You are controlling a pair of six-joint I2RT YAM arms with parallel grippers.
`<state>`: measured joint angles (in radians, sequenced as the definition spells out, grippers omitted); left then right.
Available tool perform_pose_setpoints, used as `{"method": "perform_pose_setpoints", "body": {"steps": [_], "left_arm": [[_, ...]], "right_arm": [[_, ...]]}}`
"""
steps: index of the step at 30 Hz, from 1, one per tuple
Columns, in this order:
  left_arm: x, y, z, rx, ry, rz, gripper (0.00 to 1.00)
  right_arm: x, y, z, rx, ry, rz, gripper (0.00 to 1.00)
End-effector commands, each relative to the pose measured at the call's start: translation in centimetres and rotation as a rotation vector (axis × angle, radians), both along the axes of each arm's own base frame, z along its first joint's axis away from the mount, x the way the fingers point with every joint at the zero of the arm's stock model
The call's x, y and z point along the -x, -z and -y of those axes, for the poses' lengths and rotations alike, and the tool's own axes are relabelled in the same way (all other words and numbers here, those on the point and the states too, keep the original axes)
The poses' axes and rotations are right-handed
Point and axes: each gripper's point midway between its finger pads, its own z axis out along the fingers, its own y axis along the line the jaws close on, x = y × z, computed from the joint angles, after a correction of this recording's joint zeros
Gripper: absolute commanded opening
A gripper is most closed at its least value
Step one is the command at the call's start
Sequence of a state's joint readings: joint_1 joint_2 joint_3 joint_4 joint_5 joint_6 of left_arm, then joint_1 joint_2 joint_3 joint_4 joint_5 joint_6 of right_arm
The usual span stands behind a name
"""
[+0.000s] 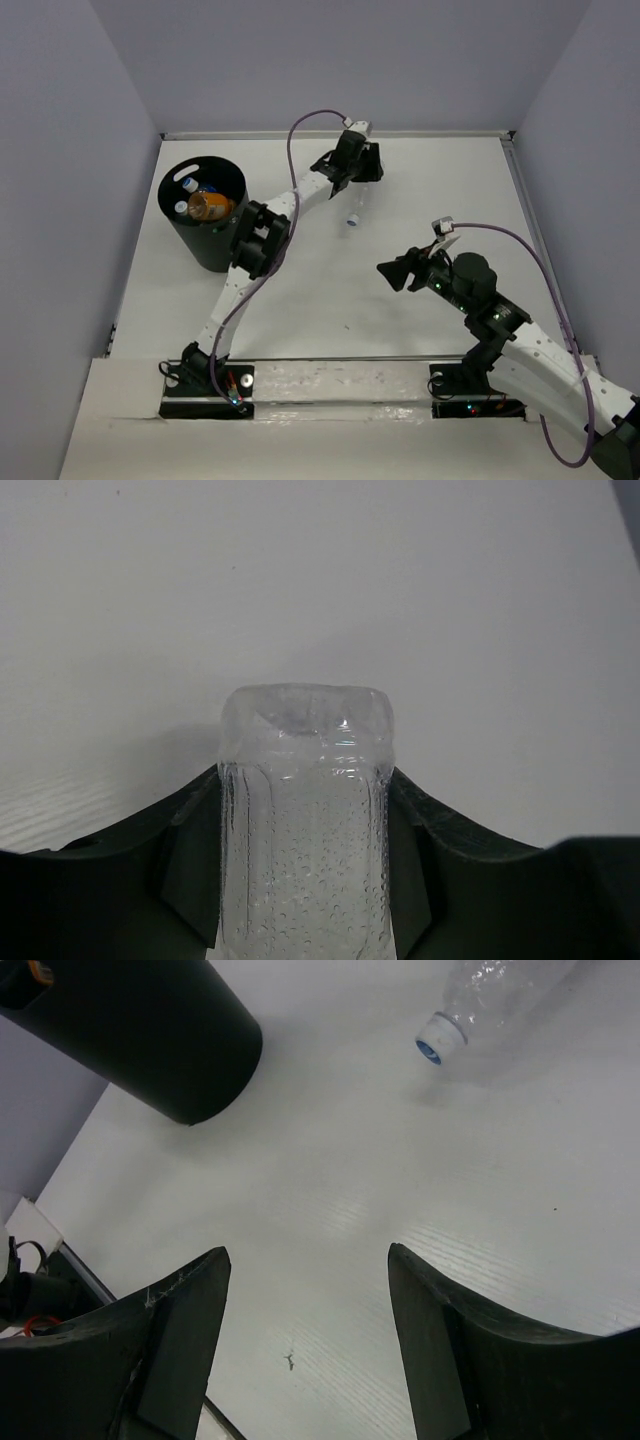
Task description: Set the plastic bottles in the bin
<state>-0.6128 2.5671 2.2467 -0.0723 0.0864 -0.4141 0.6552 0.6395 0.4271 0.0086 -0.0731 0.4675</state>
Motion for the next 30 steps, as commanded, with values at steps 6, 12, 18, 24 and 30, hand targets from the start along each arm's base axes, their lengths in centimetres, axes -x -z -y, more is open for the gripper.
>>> {"method": "perform_pose_setpoints", "body": {"steps": [6,12,18,24,30], "left_arm": [[10.1,-38.4,-8.3,0.302,-0.094,0.661,0.43],[12.3,-42.7,-24.1,0.241,-0.475,0.795,0.43],[12.6,-37.8,-39.5,0.097,-0.886,0.775,0.43],[12.6,-36.3,-44.0,0.048,-1.042,0.809,0.43],[10.5,-35.2,-44.8,0.009,-1.099,0.847,0.43]], "right_arm": [[0.1,-1.3,-0.3,-0.011,-0.033,0.071,0.7],[0.6,-2.1,-0.5,-0.036,-0.058,0.095,0.7],[1.2,-1.9,-1.0,-0.044,-0.1,0.096,0.7],[1.6,-1.9,-1.5,-0.052,-0.138,0.1,0.7],[1.8,-1.4,-2.1,-0.054,-0.173,0.088,0.7]]}}
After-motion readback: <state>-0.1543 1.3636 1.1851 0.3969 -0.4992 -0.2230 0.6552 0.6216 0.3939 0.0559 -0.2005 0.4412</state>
